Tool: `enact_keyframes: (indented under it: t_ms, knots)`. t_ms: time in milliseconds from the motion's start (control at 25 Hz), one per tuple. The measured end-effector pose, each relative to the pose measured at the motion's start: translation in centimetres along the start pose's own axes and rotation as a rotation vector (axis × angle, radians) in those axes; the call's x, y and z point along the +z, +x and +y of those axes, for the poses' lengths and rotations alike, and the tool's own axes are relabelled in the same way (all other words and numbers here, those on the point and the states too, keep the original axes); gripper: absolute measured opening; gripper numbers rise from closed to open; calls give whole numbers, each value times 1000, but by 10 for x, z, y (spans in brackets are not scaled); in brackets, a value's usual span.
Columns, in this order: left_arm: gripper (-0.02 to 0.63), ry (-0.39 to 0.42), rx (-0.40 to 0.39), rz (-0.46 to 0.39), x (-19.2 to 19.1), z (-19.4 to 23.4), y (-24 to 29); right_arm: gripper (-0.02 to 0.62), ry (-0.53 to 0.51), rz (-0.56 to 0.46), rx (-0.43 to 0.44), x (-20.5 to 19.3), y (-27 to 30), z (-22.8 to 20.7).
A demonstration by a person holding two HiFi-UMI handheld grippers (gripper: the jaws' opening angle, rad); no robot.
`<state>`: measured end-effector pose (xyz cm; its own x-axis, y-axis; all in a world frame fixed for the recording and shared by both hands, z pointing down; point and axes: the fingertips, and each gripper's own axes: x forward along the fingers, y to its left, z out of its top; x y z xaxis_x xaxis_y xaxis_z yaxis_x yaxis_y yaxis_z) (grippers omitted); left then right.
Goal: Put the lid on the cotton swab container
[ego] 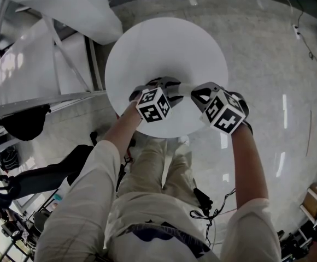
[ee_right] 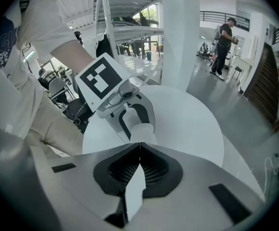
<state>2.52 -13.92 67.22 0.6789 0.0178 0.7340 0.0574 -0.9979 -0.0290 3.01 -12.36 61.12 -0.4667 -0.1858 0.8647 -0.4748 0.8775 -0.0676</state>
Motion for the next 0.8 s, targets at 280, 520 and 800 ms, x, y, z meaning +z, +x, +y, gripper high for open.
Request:
enact_keyframes:
  t_ms: [280,520,800]
  knots:
    - [196,6,7,11,-4,-1,-1,12,26,-87,2,2,-3,0]
    - [198,-24,55,-7,-7,4,-9,11,139,-199,-12,4,-8,-6]
    - [198,-133,172,-76,2,7,-51,11,235,-342,-70,12,-27,-7]
